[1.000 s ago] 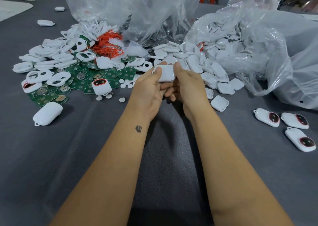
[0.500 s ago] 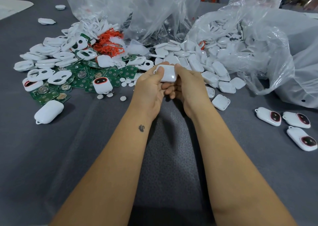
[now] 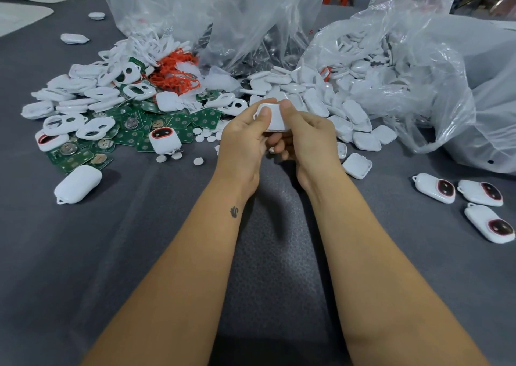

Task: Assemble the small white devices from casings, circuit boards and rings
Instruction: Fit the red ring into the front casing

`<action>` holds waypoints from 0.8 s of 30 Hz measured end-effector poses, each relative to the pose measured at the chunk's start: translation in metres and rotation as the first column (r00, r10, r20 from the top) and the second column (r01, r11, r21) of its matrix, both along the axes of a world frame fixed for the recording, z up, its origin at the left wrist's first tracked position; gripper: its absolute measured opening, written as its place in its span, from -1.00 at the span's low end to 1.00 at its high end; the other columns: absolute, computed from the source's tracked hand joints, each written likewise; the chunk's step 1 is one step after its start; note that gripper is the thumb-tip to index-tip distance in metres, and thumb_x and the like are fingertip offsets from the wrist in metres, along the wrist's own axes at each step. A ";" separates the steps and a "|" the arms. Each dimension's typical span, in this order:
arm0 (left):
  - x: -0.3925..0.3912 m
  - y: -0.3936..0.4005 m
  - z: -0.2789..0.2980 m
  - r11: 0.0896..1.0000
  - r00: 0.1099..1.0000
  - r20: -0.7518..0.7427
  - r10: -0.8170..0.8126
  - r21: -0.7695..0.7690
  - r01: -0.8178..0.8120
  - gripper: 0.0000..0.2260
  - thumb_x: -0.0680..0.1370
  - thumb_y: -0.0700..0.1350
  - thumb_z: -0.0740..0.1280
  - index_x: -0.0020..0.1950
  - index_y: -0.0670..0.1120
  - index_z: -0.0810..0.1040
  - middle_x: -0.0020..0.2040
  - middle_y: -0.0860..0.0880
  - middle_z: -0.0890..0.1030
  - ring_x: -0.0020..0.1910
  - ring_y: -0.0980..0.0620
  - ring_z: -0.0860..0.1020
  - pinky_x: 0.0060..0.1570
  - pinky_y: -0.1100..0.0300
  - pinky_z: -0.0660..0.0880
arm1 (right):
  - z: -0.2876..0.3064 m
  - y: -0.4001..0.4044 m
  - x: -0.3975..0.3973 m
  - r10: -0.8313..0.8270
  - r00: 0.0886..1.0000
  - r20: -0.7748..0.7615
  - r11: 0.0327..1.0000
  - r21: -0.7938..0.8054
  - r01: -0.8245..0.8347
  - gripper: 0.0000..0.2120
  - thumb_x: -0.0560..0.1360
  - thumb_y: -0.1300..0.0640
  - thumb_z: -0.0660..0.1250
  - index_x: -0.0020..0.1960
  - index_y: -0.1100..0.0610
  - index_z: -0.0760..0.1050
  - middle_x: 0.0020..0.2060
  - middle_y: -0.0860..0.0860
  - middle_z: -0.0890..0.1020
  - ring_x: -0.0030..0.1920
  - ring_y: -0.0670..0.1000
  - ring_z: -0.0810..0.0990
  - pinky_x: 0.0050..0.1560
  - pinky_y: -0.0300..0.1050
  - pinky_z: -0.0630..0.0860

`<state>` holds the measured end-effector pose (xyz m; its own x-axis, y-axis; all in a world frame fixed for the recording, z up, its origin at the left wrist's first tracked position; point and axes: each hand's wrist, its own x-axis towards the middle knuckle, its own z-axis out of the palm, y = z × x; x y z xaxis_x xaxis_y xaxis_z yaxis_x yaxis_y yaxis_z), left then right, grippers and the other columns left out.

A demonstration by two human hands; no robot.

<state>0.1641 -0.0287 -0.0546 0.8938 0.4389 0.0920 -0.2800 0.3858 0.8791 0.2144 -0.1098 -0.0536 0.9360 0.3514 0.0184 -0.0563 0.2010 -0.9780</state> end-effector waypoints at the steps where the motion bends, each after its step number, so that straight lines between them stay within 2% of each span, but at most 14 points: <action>1: 0.000 0.000 0.000 1.000 1.000 0.004 0.009 0.026 -0.009 -0.82 0.66 -0.25 0.15 0.12 -0.19 0.55 -0.29 -0.13 0.47 -0.46 0.06 0.40 -0.47 0.24 0.44 | 0.000 -0.001 0.000 0.014 1.000 0.010 1.000 -0.002 -0.014 -0.64 0.60 0.03 0.28 -0.15 0.33 0.57 -0.45 0.17 0.54 -0.51 0.01 0.43 -0.49 -0.17 0.33; 3: -0.002 -0.001 -0.001 0.994 0.999 0.011 0.033 0.105 -0.034 -0.82 0.66 -0.23 0.17 0.09 -0.20 0.56 -0.32 -0.12 0.45 -0.48 0.07 0.40 -0.47 0.24 0.44 | 0.001 -0.003 0.000 0.034 0.999 0.028 0.999 -0.014 -0.033 -0.65 0.62 0.03 0.25 -0.13 0.30 0.56 -0.46 0.12 0.56 -0.51 -0.01 0.43 -0.49 -0.17 0.35; 5: -0.001 0.003 -0.003 0.968 0.995 -0.018 0.099 0.234 -0.092 -0.79 0.65 -0.21 0.22 -0.13 -0.18 0.57 -0.46 -0.01 0.46 -0.51 0.13 0.41 -0.45 0.30 0.41 | 0.001 -0.005 0.001 0.037 0.998 0.047 0.998 -0.044 -0.035 -0.66 0.62 0.02 0.24 -0.17 0.26 0.54 -0.51 0.06 0.54 -0.54 -0.05 0.43 -0.54 -0.23 0.31; 7: -0.001 0.008 -0.006 0.930 0.981 -0.083 0.173 0.341 -0.136 -0.73 0.62 -0.15 0.28 -0.28 -0.16 0.54 -0.47 0.05 0.50 -0.46 0.15 0.44 -0.39 0.32 0.39 | 0.001 -0.007 0.003 0.047 0.997 0.054 0.996 -0.075 -0.043 -0.66 0.63 0.03 0.24 -0.21 0.23 0.52 -0.53 0.04 0.53 -0.55 -0.07 0.42 -0.57 -0.27 0.28; 9: 0.000 0.012 -0.006 0.936 0.978 -0.133 0.164 0.333 -0.111 -0.74 0.61 -0.12 0.30 -0.24 -0.19 0.58 -0.43 -0.02 0.54 -0.43 0.11 0.47 -0.37 0.30 0.40 | 0.002 -0.008 0.004 0.094 0.994 0.055 0.992 -0.094 -0.088 -0.66 0.64 0.05 0.21 -0.17 0.27 0.52 -0.50 0.05 0.55 -0.54 -0.06 0.43 -0.56 -0.25 0.30; 11: 0.000 0.014 -0.005 0.955 0.979 -0.150 0.135 0.284 -0.088 -0.74 0.62 -0.12 0.29 -0.25 -0.17 0.58 -0.47 0.00 0.55 -0.49 0.13 0.47 -0.41 0.31 0.38 | 0.003 -0.010 0.004 0.158 0.986 0.045 0.985 -0.078 -0.154 -0.76 0.64 0.12 0.21 0.05 0.30 0.51 -0.45 0.07 0.56 -0.50 -0.05 0.45 -0.52 -0.23 0.34; 13: -0.001 0.017 -0.003 0.960 0.980 -0.159 0.117 0.270 -0.071 -0.72 0.62 -0.11 0.29 -0.27 -0.15 0.58 -0.48 0.00 0.53 -0.51 0.13 0.44 -0.43 0.29 0.34 | 0.003 -0.011 0.004 0.213 0.976 0.045 0.976 -0.058 -0.211 -0.78 0.62 0.17 0.23 0.25 0.18 0.45 -0.41 0.09 0.55 -0.47 -0.03 0.46 -0.45 -0.19 0.36; 17: -0.002 0.018 -0.002 0.951 0.972 -0.203 0.114 0.306 -0.047 -0.72 0.61 -0.07 0.30 -0.24 -0.17 0.58 -0.46 -0.01 0.56 -0.50 0.14 0.44 -0.49 0.33 0.38 | 0.004 -0.014 0.005 0.230 0.966 0.114 0.971 -0.088 -0.221 -0.78 0.61 0.23 0.24 0.23 0.14 0.52 -0.42 0.09 0.52 -0.48 -0.05 0.43 -0.38 -0.17 0.36; 20: -0.003 0.018 -0.001 0.952 0.973 -0.215 0.084 0.304 -0.015 -0.75 0.61 -0.08 0.32 -0.21 -0.16 0.60 -0.41 -0.05 0.60 -0.47 0.13 0.48 -0.43 0.32 0.45 | 0.003 -0.015 0.005 0.209 0.974 0.093 0.977 -0.062 -0.203 -0.77 0.60 0.24 0.24 0.23 0.19 0.53 -0.41 0.12 0.48 -0.50 -0.07 0.40 -0.46 -0.23 0.33; 24: -0.003 0.020 0.000 0.965 0.973 -0.219 0.069 0.262 -0.009 -0.79 0.60 -0.10 0.32 -0.20 -0.14 0.55 -0.40 -0.08 0.56 -0.49 0.12 0.43 -0.46 0.32 0.39 | 0.002 -0.013 0.005 0.220 0.975 0.030 0.975 0.024 -0.221 -0.76 0.59 0.27 0.25 0.24 0.26 0.53 -0.44 0.13 0.47 -0.55 -0.08 0.38 -0.48 -0.22 0.26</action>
